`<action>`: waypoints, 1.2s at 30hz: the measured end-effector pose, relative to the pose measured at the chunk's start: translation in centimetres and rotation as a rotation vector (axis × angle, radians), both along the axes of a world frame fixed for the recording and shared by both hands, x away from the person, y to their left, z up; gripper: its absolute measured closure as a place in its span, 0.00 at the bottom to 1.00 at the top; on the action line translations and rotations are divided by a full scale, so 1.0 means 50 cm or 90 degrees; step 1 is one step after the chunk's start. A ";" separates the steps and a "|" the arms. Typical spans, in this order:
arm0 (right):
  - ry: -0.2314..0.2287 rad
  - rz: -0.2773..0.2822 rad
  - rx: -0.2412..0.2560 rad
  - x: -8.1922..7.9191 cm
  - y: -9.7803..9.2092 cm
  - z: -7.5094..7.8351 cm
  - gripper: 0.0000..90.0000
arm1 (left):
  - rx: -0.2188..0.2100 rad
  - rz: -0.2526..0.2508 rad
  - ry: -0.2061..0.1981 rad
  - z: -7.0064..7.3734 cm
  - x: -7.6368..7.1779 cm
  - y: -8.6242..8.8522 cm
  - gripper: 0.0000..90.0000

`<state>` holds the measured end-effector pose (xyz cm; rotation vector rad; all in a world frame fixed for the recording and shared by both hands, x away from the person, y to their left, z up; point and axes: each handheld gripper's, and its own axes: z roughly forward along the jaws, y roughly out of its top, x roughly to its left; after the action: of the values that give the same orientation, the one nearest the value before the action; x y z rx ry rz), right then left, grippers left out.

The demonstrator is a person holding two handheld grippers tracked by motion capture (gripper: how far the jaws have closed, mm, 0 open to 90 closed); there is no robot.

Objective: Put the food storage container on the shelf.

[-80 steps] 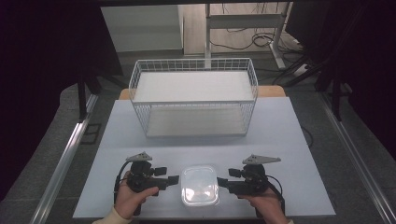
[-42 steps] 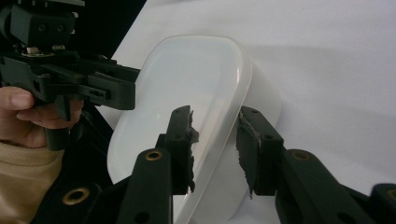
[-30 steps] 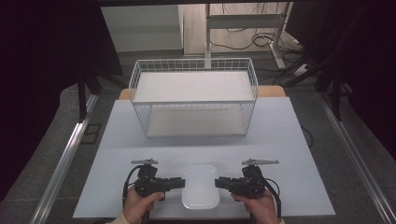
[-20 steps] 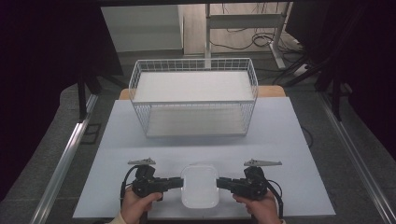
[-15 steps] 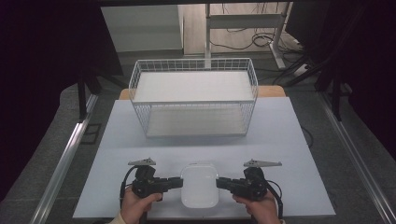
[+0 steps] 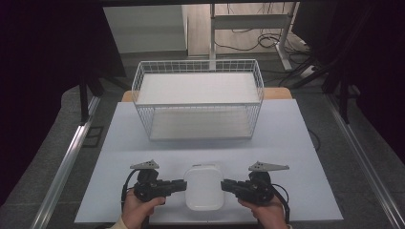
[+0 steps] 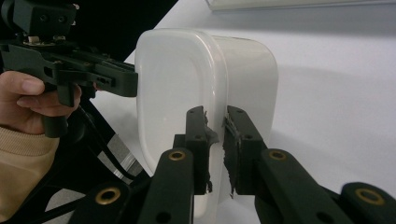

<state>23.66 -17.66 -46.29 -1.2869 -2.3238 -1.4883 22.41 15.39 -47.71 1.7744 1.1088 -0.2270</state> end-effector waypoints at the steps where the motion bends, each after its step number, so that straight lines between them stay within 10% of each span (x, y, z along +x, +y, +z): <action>1: -0.004 0.000 0.000 0.001 0.000 0.002 0.89 | 0.002 -0.002 -0.004 0.002 0.001 0.000 0.88; 19: -0.060 0.005 0.007 0.034 0.005 0.051 0.89 | 0.011 -0.005 -0.067 0.062 0.040 0.007 0.89; 36: -0.138 0.016 -0.001 0.095 0.027 0.169 0.89 | 0.000 0.009 -0.146 0.174 0.091 0.029 0.89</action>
<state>28.39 -16.32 -37.82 -1.1435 -2.4594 -1.6958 26.96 16.86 -38.99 1.7430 0.9559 -0.0145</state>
